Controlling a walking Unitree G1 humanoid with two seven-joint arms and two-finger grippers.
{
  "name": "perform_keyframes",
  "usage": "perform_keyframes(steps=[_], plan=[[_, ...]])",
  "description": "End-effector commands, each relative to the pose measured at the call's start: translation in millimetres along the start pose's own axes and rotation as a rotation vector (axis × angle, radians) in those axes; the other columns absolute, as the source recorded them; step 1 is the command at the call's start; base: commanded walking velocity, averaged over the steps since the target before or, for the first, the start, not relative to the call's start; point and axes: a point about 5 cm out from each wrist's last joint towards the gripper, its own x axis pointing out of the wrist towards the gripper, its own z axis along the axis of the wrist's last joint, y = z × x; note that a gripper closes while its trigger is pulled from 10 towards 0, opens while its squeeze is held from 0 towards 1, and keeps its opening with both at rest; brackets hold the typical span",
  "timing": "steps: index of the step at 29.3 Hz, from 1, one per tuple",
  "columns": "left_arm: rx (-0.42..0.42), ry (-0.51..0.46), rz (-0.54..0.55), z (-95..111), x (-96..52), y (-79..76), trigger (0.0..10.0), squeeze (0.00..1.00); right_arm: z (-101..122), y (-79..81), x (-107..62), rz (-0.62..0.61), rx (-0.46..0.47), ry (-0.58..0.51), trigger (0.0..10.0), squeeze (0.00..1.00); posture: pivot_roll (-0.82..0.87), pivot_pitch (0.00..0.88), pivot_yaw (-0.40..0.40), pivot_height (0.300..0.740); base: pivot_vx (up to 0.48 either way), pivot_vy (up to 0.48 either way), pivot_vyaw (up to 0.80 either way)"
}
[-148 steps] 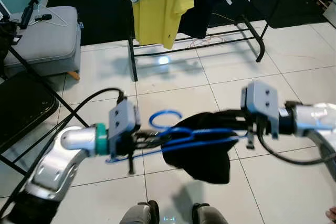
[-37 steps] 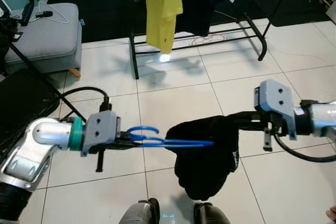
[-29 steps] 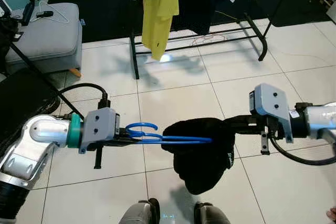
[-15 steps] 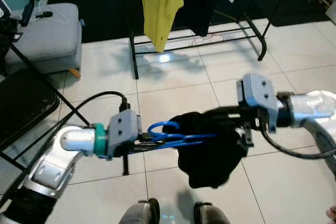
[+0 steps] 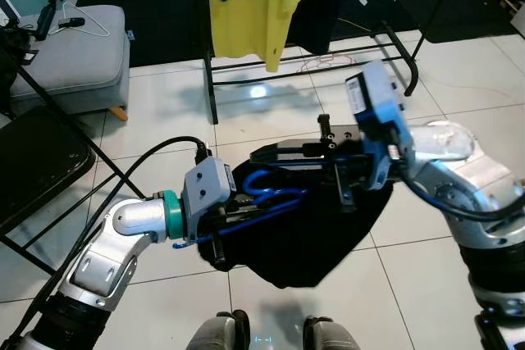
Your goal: Hang hanger
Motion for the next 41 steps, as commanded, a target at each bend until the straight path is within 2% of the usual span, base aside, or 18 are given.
perform_keyframes(steps=[1,4,7,8,9,12,15,16,17,18,24,30,31,33,34,35,37,41], plan=[[-0.033,-0.007,0.012,-2,1.5,-3.5,10.0,0.00,-2,2.5,6.9,-0.027,0.049,-0.073,10.0,0.00,-0.09,0.090,0.107,0.740,0.000,0.000,0.00],[-0.047,-0.018,0.026,-1,2.6,-3.2,10.0,0.00,-17,5.4,7.6,-0.037,0.056,-0.007,10.0,0.00,-0.10,0.087,0.107,0.740,0.000,0.000,0.00],[-0.095,-0.059,0.078,4,5.8,2.8,10.0,0.00,-65,14.1,-4.4,-0.085,0.027,0.260,10.0,0.00,-0.10,0.082,0.102,0.740,0.000,0.000,0.00],[-0.107,-0.067,0.090,5,6.5,3.9,10.0,0.00,-69,13.7,-6.9,-0.107,0.025,0.277,10.0,0.29,-0.10,0.082,0.102,0.740,0.000,0.000,0.00],[-0.120,-0.077,0.105,5,8.1,4.5,10.0,0.00,-65,7.0,-10.9,-0.176,0.011,0.259,10.0,0.71,-0.11,0.081,0.102,0.740,0.000,0.000,0.00],[-0.128,-0.082,0.116,6,9.3,4.7,10.0,0.00,-62,2.3,-13.3,-0.225,0.003,0.242,10.0,0.78,-0.11,0.081,0.102,0.740,0.000,0.000,0.00],[-0.134,-0.088,0.129,7,11.0,4.5,10.0,0.00,-54,-5.7,-19.0,-0.306,-0.042,0.225,10.0,0.72,-0.11,0.083,0.105,0.740,0.000,0.000,0.00],[-0.140,-0.092,0.146,7,12.9,4.8,10.0,0.00,-44,-12.4,-24.7,-0.382,-0.086,0.211,10.0,0.51,-0.11,0.083,0.105,0.740,0.000,0.000,0.00],[-0.140,-0.092,0.146,7,12.9,4.8,10.0,0.00,-44,-12.4,-24.7,-0.382,-0.086,0.211,10.0,0.51,-0.11,0.083,0.105,0.740,0.000,0.000,0.00],[-0.145,-0.095,0.156,7,15.4,4.7,10.0,0.00,-28,-15.6,-33.2,-0.448,-0.174,0.212,10.0,0.00,-0.12,0.090,0.109,0.740,0.000,0.000,0.00],[-0.136,-0.079,0.154,3,22.8,2.9,10.0,0.00,8,-7.5,-53.7,-0.491,-0.413,0.333,10.0,0.00,-0.14,0.100,0.110,0.740,0.000,0.000,0.00],[-0.110,-0.046,0.142,-3,24.4,0.9,10.0,0.00,13,2.9,-60.6,-0.449,-0.443,0.392,10.0,0.00,-0.15,0.106,0.113,0.740,0.000,0.000,0.00],[-0.104,-0.032,0.133,-6,22.6,-0.2,10.0,0.00,7,9.9,-66.1,-0.410,-0.406,0.434,10.0,0.15,-0.15,0.107,0.112,0.740,0.000,0.000,0.00],[-0.101,-0.023,0.127,-7,21.2,-0.9,10.0,0.00,2,14.5,-69.7,-0.382,-0.377,0.463,10.0,0.15,-0.15,0.107,0.112,0.740,0.000,0.000,0.00],[-0.096,-0.011,0.104,-9,16.6,-1.9,10.0,0.00,-13,26.9,-77.7,-0.291,-0.253,0.514,10.0,1.00,-0.14,0.110,0.110,0.740,0.000,0.000,0.00],[-0.096,-0.011,0.104,-9,16.6,-1.9,10.0,0.00,-13,26.9,-77.7,-0.291,-0.253,0.514,10.0,1.00,-0.14,0.110,0.110,0.740,0.000,0.000,0.00],[-0.088,0.001,0.071,-9,9.7,-2.1,10.0,0.00,-28,41.6,-87.8,-0.183,-0.083,0.550,10.0,1.00,-0.14,0.111,0.109,0.740,0.000,0.000,0.00],[-0.086,-0.004,0.025,-4,2.0,-1.8,10.0,0.00,-35,42.1,-95.3,-0.130,-0.009,0.580,10.0,1.00,-0.13,0.111,0.112,0.740,0.000,0.000,0.00]])
